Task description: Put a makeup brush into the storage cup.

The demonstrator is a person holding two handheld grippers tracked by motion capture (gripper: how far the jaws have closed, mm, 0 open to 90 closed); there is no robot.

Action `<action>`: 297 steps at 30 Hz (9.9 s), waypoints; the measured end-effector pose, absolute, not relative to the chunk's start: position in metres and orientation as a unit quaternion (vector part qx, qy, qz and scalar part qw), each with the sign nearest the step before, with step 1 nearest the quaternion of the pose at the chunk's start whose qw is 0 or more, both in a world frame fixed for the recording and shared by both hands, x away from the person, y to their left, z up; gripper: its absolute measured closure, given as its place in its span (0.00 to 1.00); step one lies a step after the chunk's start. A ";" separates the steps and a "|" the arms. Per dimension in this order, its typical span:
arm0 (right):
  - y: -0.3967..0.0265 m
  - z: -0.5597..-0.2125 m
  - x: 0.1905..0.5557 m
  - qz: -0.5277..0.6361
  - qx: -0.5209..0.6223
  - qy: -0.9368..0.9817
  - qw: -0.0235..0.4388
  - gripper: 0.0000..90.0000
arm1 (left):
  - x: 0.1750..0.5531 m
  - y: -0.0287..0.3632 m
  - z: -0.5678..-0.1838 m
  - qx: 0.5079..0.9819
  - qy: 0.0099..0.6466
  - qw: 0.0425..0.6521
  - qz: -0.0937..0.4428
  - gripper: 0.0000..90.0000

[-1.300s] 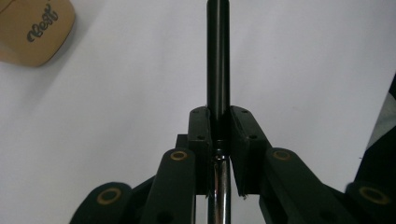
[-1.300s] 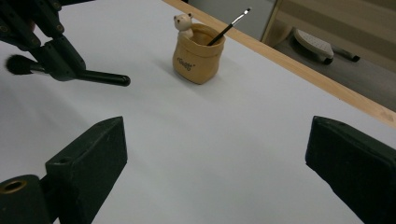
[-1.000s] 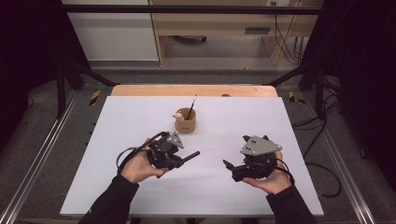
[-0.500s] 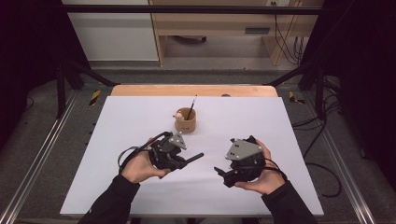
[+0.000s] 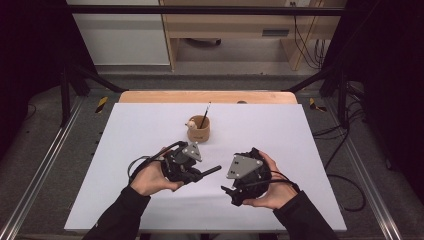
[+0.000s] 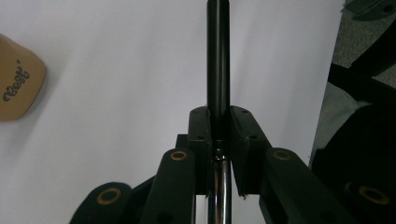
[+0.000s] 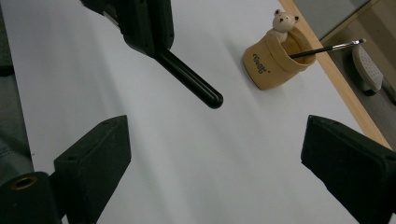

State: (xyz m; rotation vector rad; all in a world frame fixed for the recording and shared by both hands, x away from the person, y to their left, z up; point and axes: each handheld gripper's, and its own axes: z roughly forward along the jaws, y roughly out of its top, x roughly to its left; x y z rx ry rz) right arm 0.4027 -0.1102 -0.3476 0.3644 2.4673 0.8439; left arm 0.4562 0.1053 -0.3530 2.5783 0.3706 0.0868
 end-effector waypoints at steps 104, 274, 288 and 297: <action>-0.061 -0.381 0.394 0.167 -0.076 0.951 0.250 0.86 | 0.448 0.081 -0.363 0.973 0.060 0.223 -0.023 0.88; -0.116 -0.412 0.408 0.497 0.301 0.785 0.213 0.88 | 0.446 0.108 -0.400 0.686 0.342 0.640 0.050 0.56; -0.114 -0.412 0.406 0.502 0.300 0.783 0.214 0.88 | 0.445 0.108 -0.400 0.676 0.352 0.647 0.040 0.74; -0.114 -0.412 0.406 0.506 0.300 0.781 0.212 0.88 | 0.444 0.108 -0.401 0.669 0.355 0.652 0.042 0.78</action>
